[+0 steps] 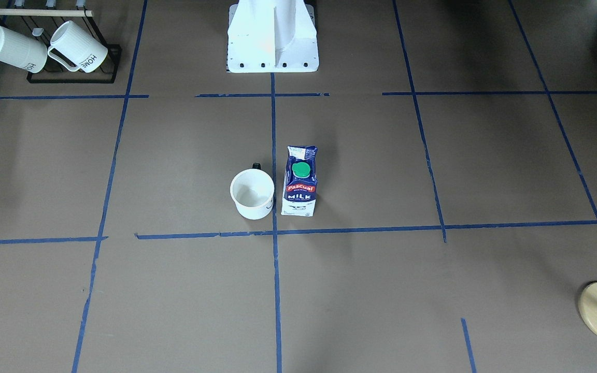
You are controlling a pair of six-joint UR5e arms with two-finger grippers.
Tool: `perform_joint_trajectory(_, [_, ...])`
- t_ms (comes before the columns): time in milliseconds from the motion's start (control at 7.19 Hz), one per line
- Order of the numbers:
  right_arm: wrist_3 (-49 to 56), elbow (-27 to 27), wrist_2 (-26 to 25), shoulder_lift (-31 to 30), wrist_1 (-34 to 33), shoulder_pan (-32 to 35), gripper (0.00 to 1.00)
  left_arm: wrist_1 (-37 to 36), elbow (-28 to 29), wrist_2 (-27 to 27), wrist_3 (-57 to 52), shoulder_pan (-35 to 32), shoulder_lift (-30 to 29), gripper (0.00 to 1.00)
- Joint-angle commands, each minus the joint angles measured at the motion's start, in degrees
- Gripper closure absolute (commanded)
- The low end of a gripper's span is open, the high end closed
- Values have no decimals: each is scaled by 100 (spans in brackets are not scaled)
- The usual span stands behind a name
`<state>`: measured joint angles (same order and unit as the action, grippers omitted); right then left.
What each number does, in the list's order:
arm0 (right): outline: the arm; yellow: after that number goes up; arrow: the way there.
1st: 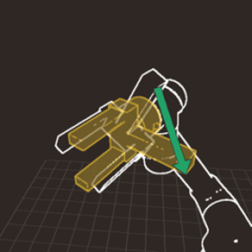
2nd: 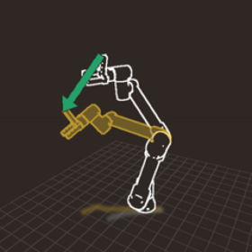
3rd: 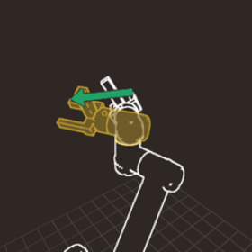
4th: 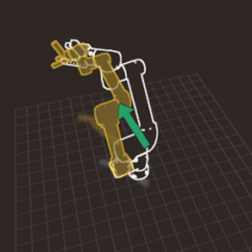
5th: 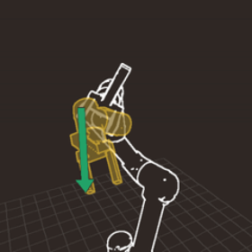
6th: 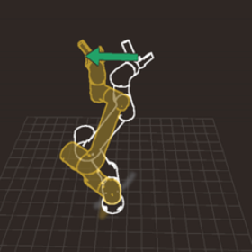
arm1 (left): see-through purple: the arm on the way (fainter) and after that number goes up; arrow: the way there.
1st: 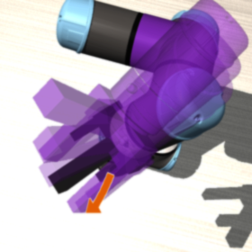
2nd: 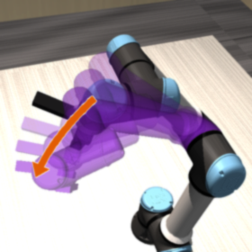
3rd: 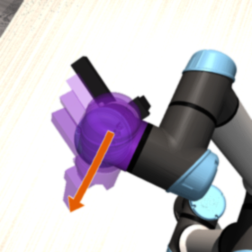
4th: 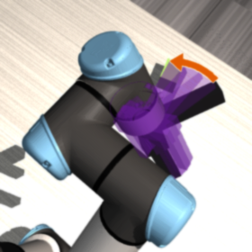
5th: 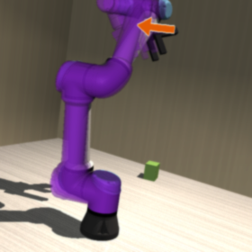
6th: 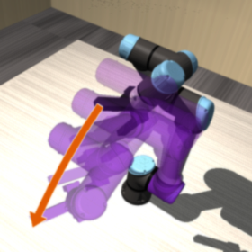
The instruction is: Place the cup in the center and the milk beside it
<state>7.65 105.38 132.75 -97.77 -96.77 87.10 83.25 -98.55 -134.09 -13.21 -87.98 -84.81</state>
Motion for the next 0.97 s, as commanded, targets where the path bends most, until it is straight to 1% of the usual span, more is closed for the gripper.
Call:
perform_joint_trajectory(0, [0,0,5,4,0,0,0,-2,-6,-12,2,0,0,0])
perform_joint_trajectory(835, [-9,44,14,4,0,-9,0,16,-15,-21,2,0,-9,0])
